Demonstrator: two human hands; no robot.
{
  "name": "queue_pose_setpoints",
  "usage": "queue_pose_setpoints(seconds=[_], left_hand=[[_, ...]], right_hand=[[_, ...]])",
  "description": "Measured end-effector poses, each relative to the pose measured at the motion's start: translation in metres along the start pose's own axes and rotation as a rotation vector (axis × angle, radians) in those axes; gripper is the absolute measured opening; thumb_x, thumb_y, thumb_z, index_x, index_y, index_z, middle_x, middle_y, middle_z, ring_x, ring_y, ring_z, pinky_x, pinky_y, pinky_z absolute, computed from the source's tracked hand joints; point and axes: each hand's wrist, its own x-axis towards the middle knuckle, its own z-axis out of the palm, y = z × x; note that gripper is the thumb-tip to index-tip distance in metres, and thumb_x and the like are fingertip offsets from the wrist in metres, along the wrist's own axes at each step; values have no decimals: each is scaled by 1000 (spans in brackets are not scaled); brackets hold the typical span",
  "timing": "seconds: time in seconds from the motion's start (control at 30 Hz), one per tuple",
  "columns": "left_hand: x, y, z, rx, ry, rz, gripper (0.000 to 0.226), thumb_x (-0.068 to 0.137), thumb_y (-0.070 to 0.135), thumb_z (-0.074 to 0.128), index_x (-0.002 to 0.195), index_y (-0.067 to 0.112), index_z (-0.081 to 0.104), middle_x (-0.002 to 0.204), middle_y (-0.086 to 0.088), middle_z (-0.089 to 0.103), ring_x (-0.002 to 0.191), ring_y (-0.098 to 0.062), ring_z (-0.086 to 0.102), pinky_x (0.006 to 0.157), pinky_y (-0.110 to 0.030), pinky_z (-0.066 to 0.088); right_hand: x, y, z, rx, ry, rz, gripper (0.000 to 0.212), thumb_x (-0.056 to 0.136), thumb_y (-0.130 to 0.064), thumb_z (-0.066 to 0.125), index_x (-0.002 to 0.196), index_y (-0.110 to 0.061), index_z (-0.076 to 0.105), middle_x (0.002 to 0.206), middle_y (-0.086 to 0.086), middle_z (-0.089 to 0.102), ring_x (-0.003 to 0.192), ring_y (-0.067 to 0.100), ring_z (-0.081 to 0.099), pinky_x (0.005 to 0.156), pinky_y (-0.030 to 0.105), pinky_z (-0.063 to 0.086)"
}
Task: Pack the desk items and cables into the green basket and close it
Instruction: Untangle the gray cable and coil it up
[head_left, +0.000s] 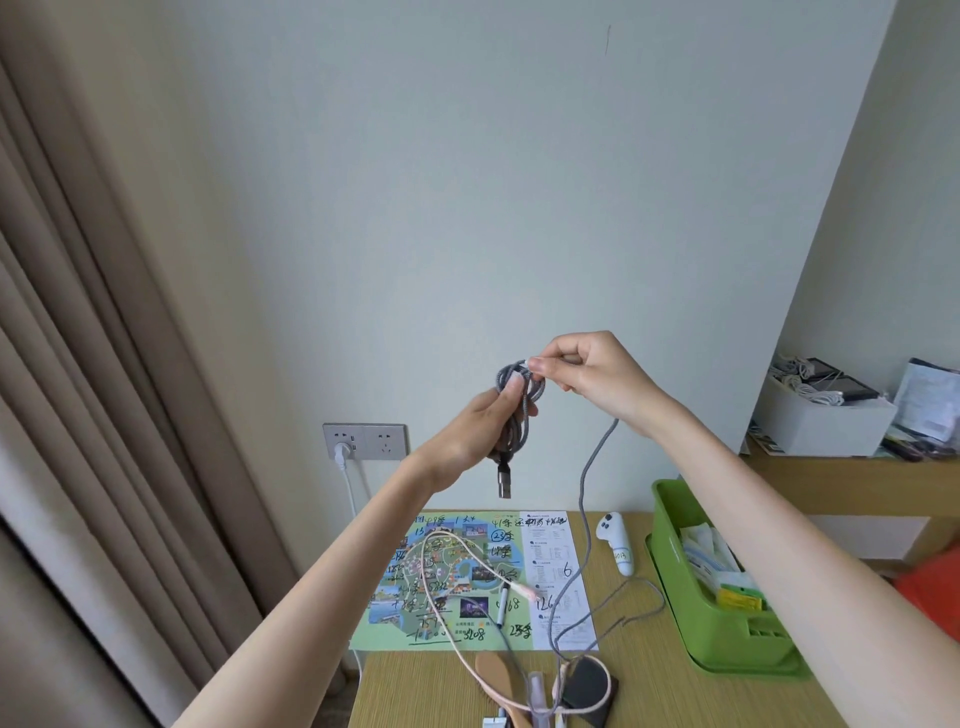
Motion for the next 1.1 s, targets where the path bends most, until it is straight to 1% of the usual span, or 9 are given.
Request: queue_pose_setpoints(seconds=[0.07,0.2,0.3,0.4,0.5,0.73,0.83,0.97,1.1], left_hand=[[-2,2,4,-8,-43,5,43,100,53,28,93,25,59,82,7,56,58,3,50,51,-10,38],[-5,5,11,-20,-153,-18,33,101,44,40,93,18,58,76,3,48,63,-11,45,55,-22,33],[-5,7,13,-33,-174,-48,31,103,36,38,92,17,60,82,-1,49,62,-10,44,56,-22,33],[-5,12,13,-69,-103,-42,31,103,30,36,88,17,60,79,2,48,52,-3,44,47,-16,32],[-2,15,6,-77,8,-47,31,103,31,36,92,15,61,84,-3,46,62,-11,43,54,-23,31],[2,13,5,-166,90,-21,32,105,33,34,104,17,62,77,2,43,65,-11,42,56,-22,35],[4,14,7,-226,114,-14,29,103,30,37,101,20,64,74,1,43,62,-11,40,55,-24,33],[3,14,7,-256,79,38,31,102,27,37,92,19,65,59,8,59,50,-5,50,52,-22,35],[2,15,9,-257,84,63,32,103,28,35,106,14,63,58,6,66,53,-6,59,47,-12,40]], right_hand=[[1,3,0,34,1,4,17,89,-21,69,80,-6,69,50,-16,54,51,-3,46,54,10,36],[1,5,0,54,-7,-11,14,83,-15,75,80,-3,68,60,-10,67,57,0,60,60,10,43],[0,9,0,74,30,17,19,82,-18,76,82,-6,62,61,-6,65,55,1,57,58,9,42],[-3,17,-1,95,76,106,27,93,-36,62,77,-14,56,54,-9,45,47,4,36,44,10,28],[-10,30,-1,166,28,192,41,101,-43,42,77,-13,56,57,-3,35,48,10,27,45,19,22],[-16,34,13,313,-113,239,43,104,-37,36,75,-12,54,55,-4,36,46,11,28,50,26,24],[-16,29,20,375,-207,247,46,102,-38,37,70,-13,56,54,-2,38,46,13,29,50,26,27],[-16,25,24,400,-255,271,51,103,-39,34,62,-19,57,55,-1,40,47,14,32,53,27,29],[-17,23,28,339,-250,306,55,100,-51,35,64,-15,56,58,5,48,49,16,40,52,25,35]])
